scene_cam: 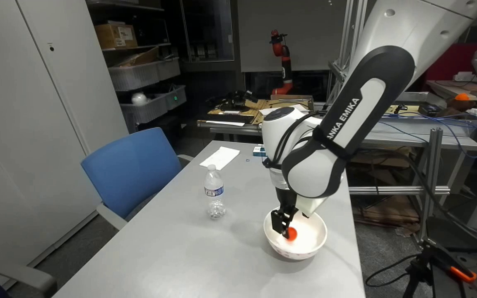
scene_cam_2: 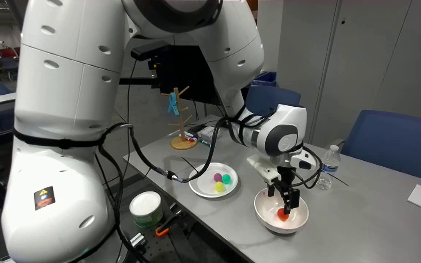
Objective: Pick up the objects from the white bowl and place them on the white plate
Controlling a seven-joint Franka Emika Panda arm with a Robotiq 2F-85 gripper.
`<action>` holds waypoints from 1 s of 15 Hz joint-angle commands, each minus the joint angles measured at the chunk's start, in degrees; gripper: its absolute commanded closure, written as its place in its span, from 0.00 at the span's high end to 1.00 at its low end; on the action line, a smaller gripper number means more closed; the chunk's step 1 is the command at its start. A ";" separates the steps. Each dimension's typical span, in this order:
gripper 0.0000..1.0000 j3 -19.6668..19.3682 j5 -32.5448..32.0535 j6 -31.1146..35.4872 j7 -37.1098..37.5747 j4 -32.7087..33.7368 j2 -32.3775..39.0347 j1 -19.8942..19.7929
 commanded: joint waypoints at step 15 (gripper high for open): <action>0.62 0.57 2.65 1.00 -0.14 10.85 12.30 -2.68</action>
